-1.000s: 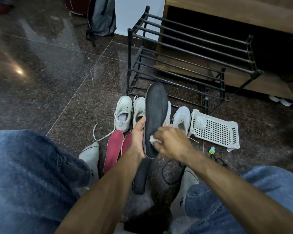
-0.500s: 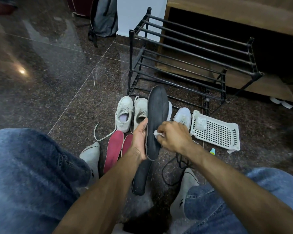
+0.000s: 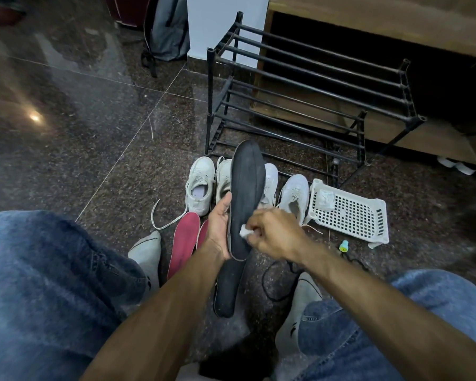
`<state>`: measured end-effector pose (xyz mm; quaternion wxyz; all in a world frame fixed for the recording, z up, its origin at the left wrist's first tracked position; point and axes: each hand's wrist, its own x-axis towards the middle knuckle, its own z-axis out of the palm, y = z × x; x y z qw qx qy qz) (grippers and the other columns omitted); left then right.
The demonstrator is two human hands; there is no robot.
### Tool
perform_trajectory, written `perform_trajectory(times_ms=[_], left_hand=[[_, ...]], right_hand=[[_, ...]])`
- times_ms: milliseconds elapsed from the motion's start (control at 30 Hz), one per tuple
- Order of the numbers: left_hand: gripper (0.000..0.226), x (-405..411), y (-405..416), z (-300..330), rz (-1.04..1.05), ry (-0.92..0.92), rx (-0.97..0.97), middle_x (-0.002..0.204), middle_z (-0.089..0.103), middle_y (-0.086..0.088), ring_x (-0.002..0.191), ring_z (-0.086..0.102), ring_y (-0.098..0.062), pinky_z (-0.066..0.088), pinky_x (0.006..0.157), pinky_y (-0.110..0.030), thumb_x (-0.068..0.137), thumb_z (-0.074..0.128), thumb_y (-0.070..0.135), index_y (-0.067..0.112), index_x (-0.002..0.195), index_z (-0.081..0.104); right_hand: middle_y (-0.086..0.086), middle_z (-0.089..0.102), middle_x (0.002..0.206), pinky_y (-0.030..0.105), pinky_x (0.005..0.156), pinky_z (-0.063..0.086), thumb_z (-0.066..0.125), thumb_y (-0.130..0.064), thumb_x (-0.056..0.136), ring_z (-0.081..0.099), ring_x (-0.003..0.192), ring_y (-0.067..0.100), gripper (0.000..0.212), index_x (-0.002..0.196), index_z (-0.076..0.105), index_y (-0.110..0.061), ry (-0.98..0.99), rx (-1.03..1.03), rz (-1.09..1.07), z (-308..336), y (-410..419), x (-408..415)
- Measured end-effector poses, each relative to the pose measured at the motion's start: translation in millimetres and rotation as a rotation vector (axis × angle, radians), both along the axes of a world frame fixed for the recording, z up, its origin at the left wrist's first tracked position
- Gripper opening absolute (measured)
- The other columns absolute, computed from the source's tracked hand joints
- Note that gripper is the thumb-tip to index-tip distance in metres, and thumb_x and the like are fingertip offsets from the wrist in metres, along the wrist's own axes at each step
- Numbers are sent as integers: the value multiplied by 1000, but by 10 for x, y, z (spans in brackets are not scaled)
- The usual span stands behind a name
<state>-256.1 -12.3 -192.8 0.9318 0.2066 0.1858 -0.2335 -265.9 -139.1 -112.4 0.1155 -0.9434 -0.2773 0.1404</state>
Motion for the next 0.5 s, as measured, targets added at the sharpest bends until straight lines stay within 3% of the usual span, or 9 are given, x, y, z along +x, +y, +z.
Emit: perform_trajectory(times_ms=[100,200,267,333,433,500], left_hand=[[62,8,27,-25,21,11,-42,106,68,-23,126,52,-36,53,94,-47,83,52,49,-2,117,62],[69,-1,-16,-27,-29,7,-1,130,57,-21,128,50,-33,40,109,-44,85,52,50,1,133,54],[66,-3,-30,-25,-35,4,20,131,56,-17,118,55,-31,35,111,-42,90,49,50,4,139,50],[66,2,-12,-34,-27,-7,9,124,59,-19,114,57,-32,37,108,-42,89,50,47,1,137,50],[69,2,16,-72,-13,1,-18,122,60,-26,127,51,-37,42,106,-48,82,55,48,-5,126,56],[69,0,11,-85,-6,13,-8,128,57,-26,129,49,-37,41,107,-48,83,55,49,-3,128,57]], right_hand=[[-8,53,83,40,77,52,56,-25,87,60,79,21,15,91,68,-16,49,-20,119,-8,18,-194],[-2,64,96,42,80,52,56,-29,88,62,87,25,21,99,68,-17,-59,-39,-5,-28,8,35],[2,67,99,40,79,53,57,-31,86,63,90,28,21,98,69,-18,-94,-45,-102,-42,-35,179],[-1,66,90,38,78,52,59,-28,85,63,86,25,16,92,68,-17,-26,-5,-94,-41,-31,144],[-12,52,76,38,73,52,61,-23,84,59,76,19,7,85,66,-19,139,67,30,-20,-1,-122],[-12,52,77,38,71,52,59,-23,83,59,75,20,8,84,66,-20,114,54,81,-45,-19,-175]])
